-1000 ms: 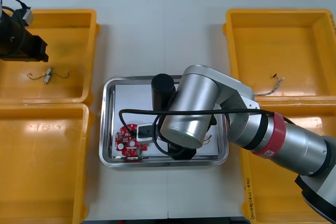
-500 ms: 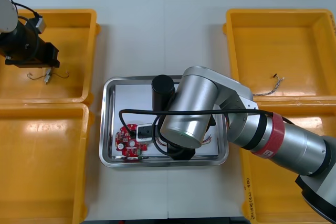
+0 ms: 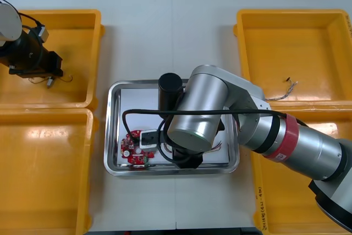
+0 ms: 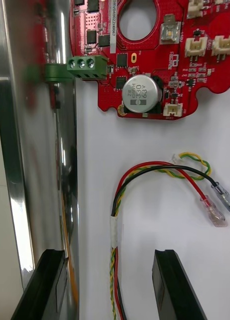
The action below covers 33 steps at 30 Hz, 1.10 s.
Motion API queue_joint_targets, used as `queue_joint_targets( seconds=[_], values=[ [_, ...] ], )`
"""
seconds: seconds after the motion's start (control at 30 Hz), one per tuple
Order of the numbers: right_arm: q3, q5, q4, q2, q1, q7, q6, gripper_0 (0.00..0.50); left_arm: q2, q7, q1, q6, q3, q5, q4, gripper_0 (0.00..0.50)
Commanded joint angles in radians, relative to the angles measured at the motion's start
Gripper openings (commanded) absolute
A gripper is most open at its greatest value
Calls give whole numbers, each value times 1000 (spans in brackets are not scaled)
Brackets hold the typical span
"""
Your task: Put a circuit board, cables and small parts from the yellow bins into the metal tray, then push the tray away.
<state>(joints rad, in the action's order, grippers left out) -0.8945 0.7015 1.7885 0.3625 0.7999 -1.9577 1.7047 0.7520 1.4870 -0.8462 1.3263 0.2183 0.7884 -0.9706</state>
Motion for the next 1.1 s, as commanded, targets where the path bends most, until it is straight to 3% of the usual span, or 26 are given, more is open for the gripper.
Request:
queue_joint_targets(
  seconds=[0.03,0.27,0.33,0.37,0.4,0.43,0.5,0.57,0.87,1.1],
  values=[
    [81,18,42,13,33,-7,42,500,-28,67,-47,-15,6,-25,9,467],
    [190,30,94,13,33,13,96,500,-39,68,-47,-15,6,-34,32,463],
    [221,33,103,10,33,20,99,500,-39,71,-47,-13,6,-37,35,362],
    [238,35,103,10,33,23,101,500,-39,73,-45,-12,6,-38,36,229],
    [250,36,104,9,33,28,102,500,-37,73,-45,-10,6,-38,36,138],
    [267,39,104,9,33,31,105,500,-39,73,-47,-7,6,-40,35,79],
    [301,42,103,10,33,36,110,500,-39,73,-47,-1,4,-41,35,19],
    [336,46,104,9,33,40,121,500,-37,73,-47,5,4,-44,35,0],
    [505,-2,103,9,35,60,215,500,-19,48,-87,105,-45,-51,23,0],
    [640,-39,103,10,35,79,215,500,33,9,-91,289,-134,-60,-132,0]
  ],
)
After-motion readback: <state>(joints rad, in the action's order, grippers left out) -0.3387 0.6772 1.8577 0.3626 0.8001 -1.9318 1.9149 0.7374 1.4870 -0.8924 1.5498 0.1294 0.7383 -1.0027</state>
